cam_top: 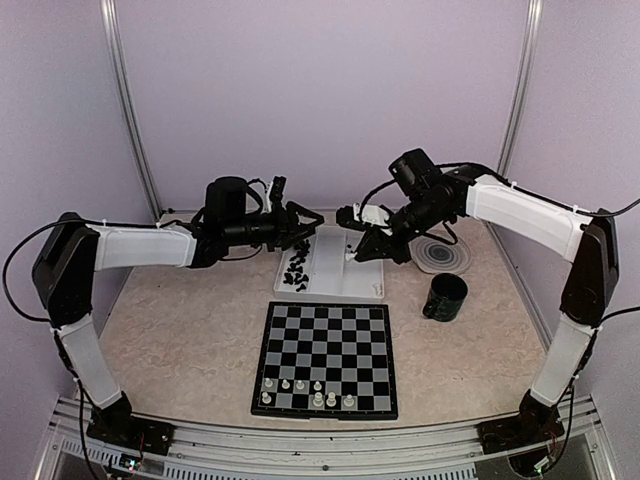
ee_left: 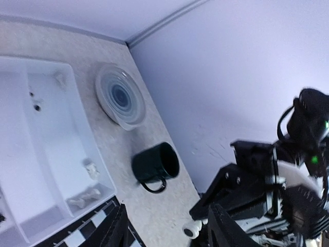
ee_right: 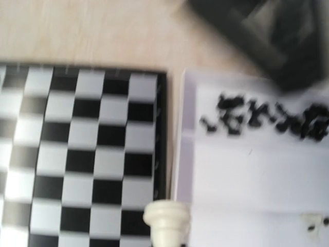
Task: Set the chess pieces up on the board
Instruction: Pass from the left arm to the right, then place the knight at g1.
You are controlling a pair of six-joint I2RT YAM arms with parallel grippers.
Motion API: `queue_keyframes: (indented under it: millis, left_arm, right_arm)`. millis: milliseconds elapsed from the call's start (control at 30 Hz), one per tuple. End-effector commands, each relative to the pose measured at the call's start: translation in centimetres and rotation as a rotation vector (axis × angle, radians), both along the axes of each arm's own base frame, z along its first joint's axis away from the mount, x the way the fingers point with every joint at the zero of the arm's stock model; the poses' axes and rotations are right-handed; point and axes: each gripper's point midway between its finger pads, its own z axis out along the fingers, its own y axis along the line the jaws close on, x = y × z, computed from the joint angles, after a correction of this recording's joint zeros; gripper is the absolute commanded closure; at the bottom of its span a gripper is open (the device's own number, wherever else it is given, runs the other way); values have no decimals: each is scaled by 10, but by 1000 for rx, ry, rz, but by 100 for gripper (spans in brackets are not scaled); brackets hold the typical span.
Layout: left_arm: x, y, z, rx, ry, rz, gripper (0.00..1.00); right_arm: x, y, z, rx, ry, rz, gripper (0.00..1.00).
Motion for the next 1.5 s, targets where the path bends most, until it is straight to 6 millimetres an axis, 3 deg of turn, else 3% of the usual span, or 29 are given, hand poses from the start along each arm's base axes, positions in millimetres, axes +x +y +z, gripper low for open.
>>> queue_keyframes:
  millis: [0, 133, 433, 667, 1000, 1467]
  left_arm:
    - [33, 46, 11, 156, -109, 200, 46]
    - [43, 63, 20, 186, -144, 266, 45]
    - [53, 77, 20, 176, -121, 292, 44]
    - [54, 78, 19, 188, -125, 296, 43]
    - [53, 75, 18, 184, -118, 281, 43]
    - [51, 71, 16, 186, -113, 266, 43]
  right_arm:
    - [-45, -22, -35, -262, -51, 127, 100]
    - [-84, -32, -68, -432, -56, 210, 100]
    - [-159, -51, -119, -651, -17, 378, 100]
    - [-198, -34, -130, -701, 52, 465, 100]
    - [-221, -25, -148, -781, 93, 502, 100]
    - [-225, -16, -159, -794, 144, 483, 98]
